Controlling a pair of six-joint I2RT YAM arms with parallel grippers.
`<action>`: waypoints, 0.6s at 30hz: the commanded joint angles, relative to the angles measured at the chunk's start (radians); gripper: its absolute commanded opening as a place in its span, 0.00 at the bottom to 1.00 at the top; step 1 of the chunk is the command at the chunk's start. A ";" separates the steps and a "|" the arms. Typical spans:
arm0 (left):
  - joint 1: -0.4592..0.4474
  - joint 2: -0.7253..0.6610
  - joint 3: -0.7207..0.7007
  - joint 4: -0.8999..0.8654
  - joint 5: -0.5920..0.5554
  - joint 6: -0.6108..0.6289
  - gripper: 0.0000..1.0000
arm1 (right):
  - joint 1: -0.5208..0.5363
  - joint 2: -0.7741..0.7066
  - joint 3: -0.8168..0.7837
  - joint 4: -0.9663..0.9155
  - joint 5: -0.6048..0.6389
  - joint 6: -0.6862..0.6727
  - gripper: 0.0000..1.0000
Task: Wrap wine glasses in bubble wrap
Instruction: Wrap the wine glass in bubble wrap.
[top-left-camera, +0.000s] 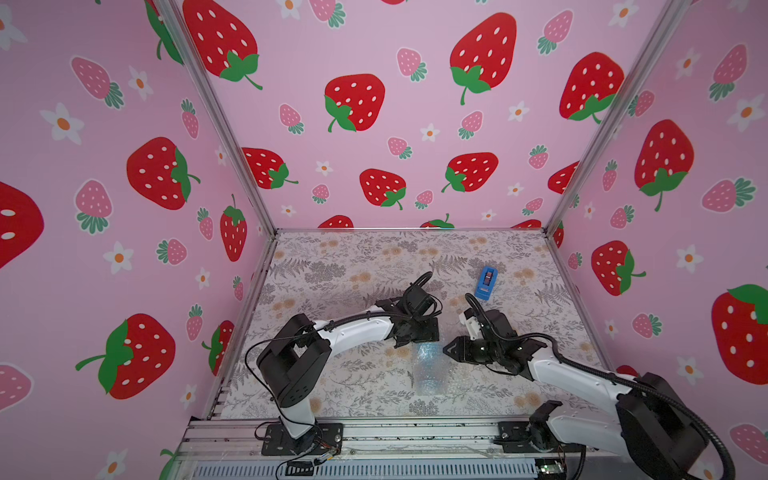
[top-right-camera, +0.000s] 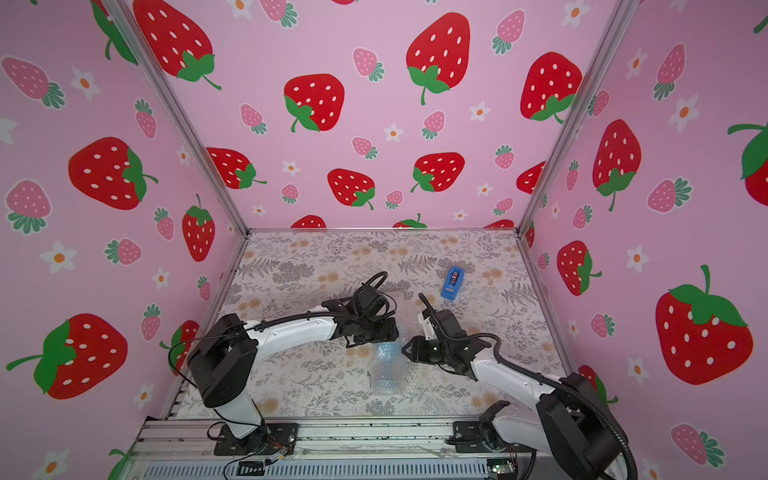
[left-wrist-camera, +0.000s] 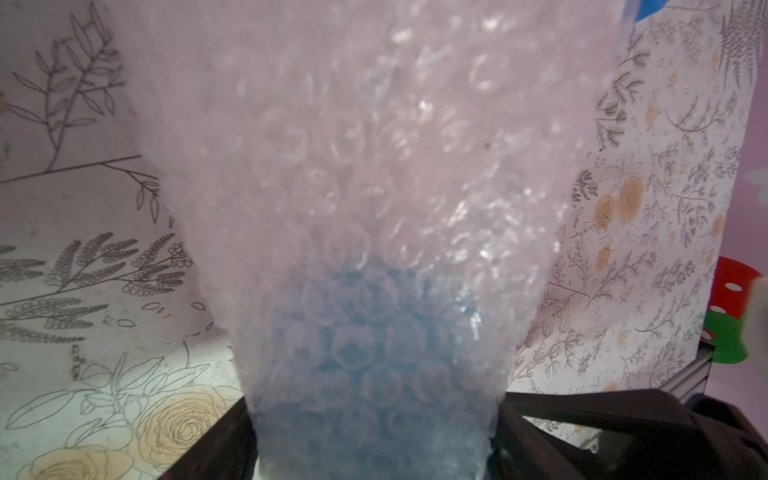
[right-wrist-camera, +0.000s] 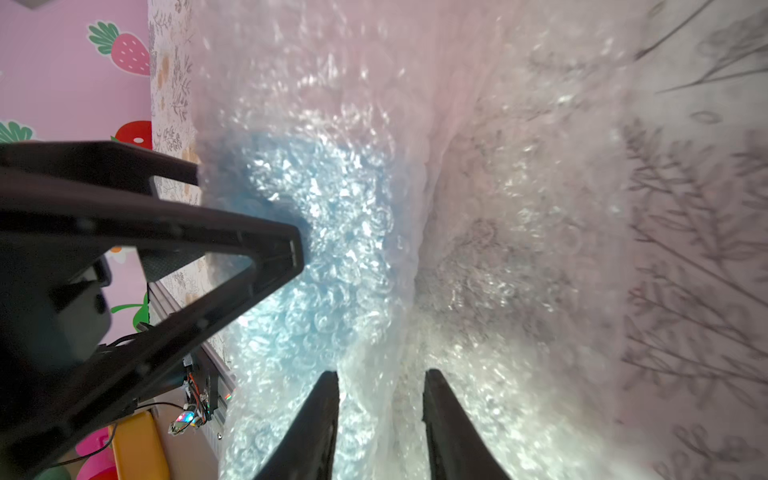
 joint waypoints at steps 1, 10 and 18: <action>0.004 0.005 -0.009 0.006 -0.001 0.009 0.81 | -0.034 -0.035 0.036 -0.161 0.064 -0.062 0.38; 0.005 0.012 -0.016 0.018 -0.001 0.005 0.80 | -0.075 0.073 0.099 -0.261 0.130 -0.139 0.43; 0.004 0.006 -0.021 0.022 -0.001 0.007 0.79 | -0.074 0.126 0.128 -0.287 0.182 -0.170 0.51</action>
